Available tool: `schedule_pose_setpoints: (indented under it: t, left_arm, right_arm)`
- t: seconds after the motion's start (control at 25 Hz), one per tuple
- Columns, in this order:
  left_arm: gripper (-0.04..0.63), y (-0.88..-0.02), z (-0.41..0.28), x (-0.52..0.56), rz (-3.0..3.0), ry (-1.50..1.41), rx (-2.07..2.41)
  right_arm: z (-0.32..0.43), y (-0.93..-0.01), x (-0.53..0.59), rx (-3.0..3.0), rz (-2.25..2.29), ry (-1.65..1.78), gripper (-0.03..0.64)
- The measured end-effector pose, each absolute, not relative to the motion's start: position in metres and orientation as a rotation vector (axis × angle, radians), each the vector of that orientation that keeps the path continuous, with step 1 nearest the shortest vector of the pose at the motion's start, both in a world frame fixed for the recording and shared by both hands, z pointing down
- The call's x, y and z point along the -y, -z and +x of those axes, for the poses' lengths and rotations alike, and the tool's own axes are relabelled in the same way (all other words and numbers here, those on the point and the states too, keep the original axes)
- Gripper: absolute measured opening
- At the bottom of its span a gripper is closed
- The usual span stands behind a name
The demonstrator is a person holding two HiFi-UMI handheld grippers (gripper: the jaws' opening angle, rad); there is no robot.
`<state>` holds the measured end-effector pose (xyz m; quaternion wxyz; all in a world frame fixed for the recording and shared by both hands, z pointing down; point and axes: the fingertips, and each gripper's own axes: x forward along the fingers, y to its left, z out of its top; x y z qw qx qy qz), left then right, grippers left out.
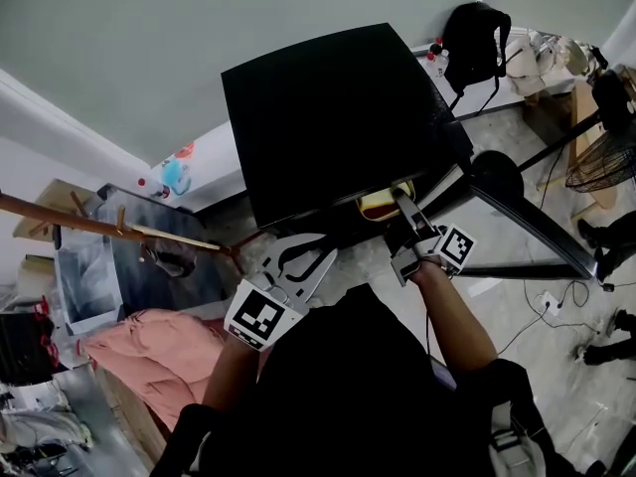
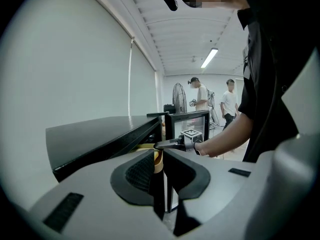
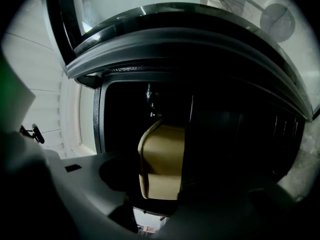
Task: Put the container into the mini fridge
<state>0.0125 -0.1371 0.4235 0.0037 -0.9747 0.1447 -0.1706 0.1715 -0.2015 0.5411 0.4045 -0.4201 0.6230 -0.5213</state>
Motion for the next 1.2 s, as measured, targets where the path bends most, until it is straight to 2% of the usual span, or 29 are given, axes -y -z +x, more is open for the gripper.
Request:
schedule_pose_setpoints:
  t: [0.48,0.56,0.68,1.2]
  left_arm:
    - [0.066,-0.428,0.000,0.136,-3.054,0.569,-0.512]
    - [0.066,-0.429,-0.001,0.136,-3.057,0.571,-0.520]
    - [0.066,-0.428,-0.003,0.134,-3.061,0.565,-0.521]
    - [0.066,-0.434,0.001,0.131,-3.087,0.519,-0.496]
  right_arm:
    - [0.175,-0.556,0.217,-1.518,-1.029,1.320,0.225]
    - [0.174,-0.556,0.215,-1.511,-1.004,1.318,0.288]
    - [0.172,-0.556,0.207,-1.528,-1.004,1.320,0.305]
    - [0.168,-0.548,0.168,-1.820,-1.335,1.216,0.305]
